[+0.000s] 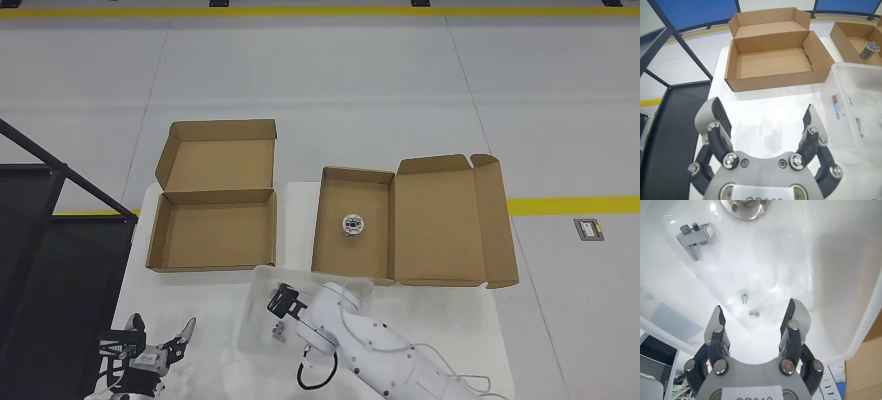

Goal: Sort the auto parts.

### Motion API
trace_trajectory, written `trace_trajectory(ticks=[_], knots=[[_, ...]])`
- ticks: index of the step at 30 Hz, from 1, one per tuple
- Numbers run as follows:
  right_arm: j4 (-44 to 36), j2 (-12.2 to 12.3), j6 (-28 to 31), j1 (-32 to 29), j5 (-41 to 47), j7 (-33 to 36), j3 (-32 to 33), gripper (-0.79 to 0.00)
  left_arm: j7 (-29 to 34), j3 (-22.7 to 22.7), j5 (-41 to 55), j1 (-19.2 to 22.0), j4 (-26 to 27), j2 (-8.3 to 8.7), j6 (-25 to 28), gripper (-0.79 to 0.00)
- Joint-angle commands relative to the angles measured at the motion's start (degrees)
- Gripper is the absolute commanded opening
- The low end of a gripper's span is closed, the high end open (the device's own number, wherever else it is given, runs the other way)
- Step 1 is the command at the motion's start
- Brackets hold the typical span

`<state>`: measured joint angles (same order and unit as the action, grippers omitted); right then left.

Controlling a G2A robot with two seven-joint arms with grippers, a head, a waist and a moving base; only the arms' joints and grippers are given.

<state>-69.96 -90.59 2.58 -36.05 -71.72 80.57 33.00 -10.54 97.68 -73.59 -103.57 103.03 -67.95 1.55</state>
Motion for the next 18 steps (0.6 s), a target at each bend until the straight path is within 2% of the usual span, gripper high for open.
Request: trace_trajectory(ticks=[1, 4, 7, 8, 9, 10, 18], knots=[[1.1, -0.2, 0.2, -0.1, 0.5, -0.6, 0.2, -0.191, 0.0, 0.0, 0.0, 0.0, 0.0, 0.0, 0.0, 0.0], [3.2, -0.5, 0.3, 0.0, 1.1, -1.4, 0.8, -0.209, 0.0, 0.0, 0.0, 0.0, 0.0, 0.0, 0.0, 0.0], [4.8, -0.8, 0.8, 0.1, 1.7, -2.3, 1.1, -0.28, 0.0, 0.0, 0.0, 0.0, 0.0, 0.0, 0.0, 0.0], [5.3, -0.9, 0.9, 0.1, 1.9, -2.6, 1.2, -0.311, 0.0, 0.0, 0.0, 0.0, 0.0, 0.0, 0.0, 0.0], [5.8, -1.0, 0.6, 0.0, 2.1, -2.8, 1.3, -0.394, 0.0, 0.0, 0.0, 0.0, 0.0, 0.0, 0.0, 0.0], [6.2, -1.2, 0.6, 0.1, 2.1, -3.0, 1.3, -0.422, 0.0, 0.0, 0.0, 0.0, 0.0, 0.0, 0.0, 0.0], [7.7, -2.1, 0.7, 0.3, 2.2, -3.0, 1.2, -0.437, 0.0, 0.0, 0.0, 0.0, 0.0, 0.0, 0.0, 0.0]])
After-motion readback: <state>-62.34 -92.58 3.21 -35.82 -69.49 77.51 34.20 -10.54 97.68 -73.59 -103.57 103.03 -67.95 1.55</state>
